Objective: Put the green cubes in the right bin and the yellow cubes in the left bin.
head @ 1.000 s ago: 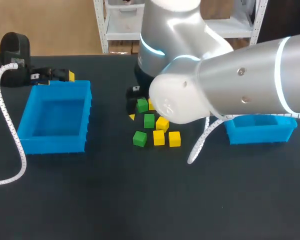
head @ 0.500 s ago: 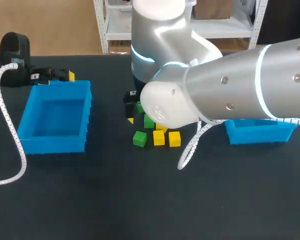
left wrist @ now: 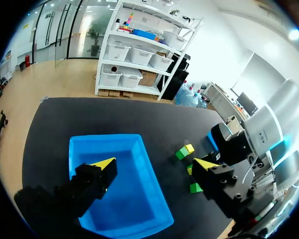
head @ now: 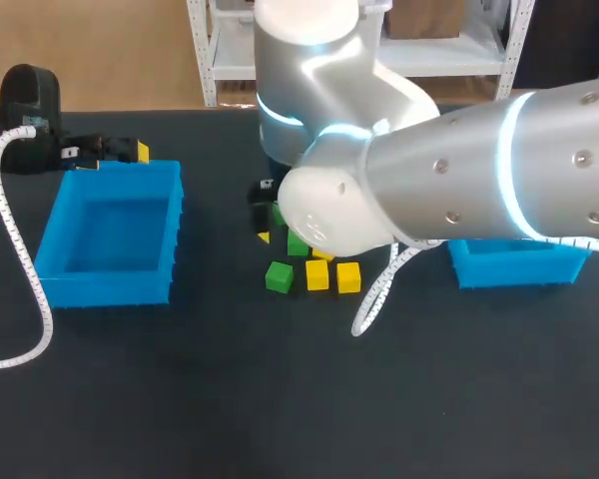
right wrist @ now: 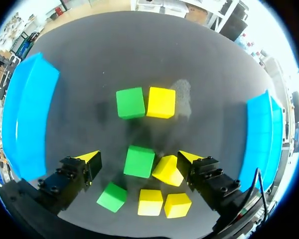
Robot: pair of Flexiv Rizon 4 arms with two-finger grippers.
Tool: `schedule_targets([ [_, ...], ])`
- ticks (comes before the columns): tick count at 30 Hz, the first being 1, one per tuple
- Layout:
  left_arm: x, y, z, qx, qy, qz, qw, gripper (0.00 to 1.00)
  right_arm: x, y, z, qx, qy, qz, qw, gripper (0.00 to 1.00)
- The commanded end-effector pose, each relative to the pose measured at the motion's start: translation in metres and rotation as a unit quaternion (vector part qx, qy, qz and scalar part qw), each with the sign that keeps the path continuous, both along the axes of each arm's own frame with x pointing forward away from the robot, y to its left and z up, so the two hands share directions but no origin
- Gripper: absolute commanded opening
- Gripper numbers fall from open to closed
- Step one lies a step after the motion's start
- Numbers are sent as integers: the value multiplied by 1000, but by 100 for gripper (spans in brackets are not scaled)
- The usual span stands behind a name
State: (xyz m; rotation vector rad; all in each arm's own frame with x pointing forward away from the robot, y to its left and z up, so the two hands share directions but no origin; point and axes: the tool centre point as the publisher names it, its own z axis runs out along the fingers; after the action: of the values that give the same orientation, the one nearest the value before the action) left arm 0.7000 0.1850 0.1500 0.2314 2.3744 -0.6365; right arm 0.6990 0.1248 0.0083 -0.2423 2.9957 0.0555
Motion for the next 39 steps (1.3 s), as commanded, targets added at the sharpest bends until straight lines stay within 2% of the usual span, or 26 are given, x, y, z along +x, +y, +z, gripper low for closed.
schedule_targets([
  [1,0,0,0,0,0,0,1000,100,6,4,4,-4,-12,7,1000,100],
  [20,0,0,0,0,0,0,1000,100,-9,7,-15,-6,14,13,1000,100],
  [21,0,0,0,0,0,0,1000,100,-9,7,-15,-6,14,13,1000,91],
  [22,0,0,0,0,0,0,1000,100,-9,7,-15,-7,14,13,1000,57],
  [23,0,0,0,0,0,0,1000,100,-8,7,-15,-8,12,14,1000,44],
  [25,0,0,0,0,0,0,1000,100,-8,7,-15,-11,11,13,1000,28],
  [27,0,0,0,0,0,0,1000,100,-8,7,-15,-15,13,12,1000,5],
  [28,0,0,0,0,0,0,1000,100,-8,6,-15,-19,14,11,1000,0],
  [39,0,0,0,0,0,0,1000,100,-15,1,-22,-28,23,12,999,0],
])
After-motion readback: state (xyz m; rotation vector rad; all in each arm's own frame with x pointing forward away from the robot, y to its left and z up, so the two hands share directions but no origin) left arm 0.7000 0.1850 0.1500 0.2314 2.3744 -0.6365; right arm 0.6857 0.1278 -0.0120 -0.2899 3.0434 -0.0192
